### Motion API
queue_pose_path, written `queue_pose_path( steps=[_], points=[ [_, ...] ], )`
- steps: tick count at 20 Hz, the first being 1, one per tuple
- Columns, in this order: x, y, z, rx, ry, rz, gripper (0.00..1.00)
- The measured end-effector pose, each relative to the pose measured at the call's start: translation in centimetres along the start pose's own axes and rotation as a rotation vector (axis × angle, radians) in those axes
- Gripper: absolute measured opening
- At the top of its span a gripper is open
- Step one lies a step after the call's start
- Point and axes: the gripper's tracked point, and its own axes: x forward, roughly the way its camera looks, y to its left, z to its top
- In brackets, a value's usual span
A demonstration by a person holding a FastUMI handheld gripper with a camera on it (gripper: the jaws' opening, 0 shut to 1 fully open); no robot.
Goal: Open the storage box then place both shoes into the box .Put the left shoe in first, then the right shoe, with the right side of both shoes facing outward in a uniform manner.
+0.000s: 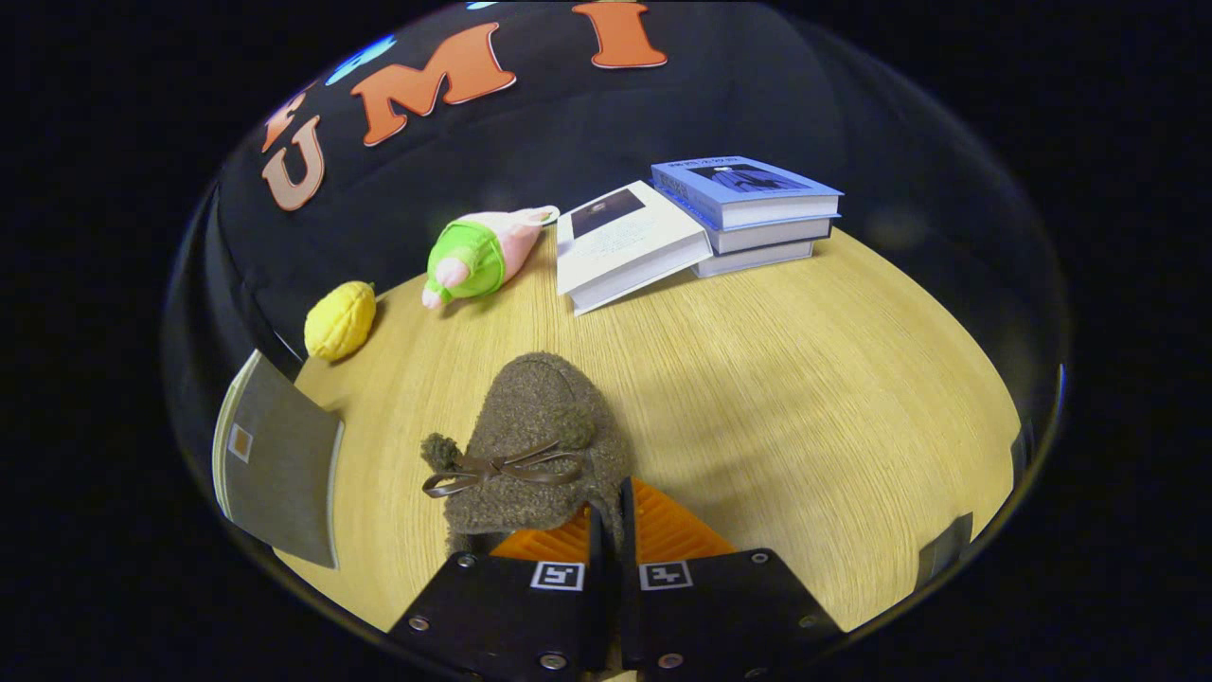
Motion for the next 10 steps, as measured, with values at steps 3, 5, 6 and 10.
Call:
queue_pose_path(
  steps=[3,5,6,10],
  points=[
    [-2.0,3.4,1.4,0.019,-0.007,0.041,0.07],
    [-3.4,6.6,2.4,0.016,-0.010,0.098,0.07],
    [-4.0,7.9,2.9,0.014,-0.014,0.116,0.07],
    [-6.3,14.2,4.6,-0.024,-0.034,0.177,0.07]
  ],
)
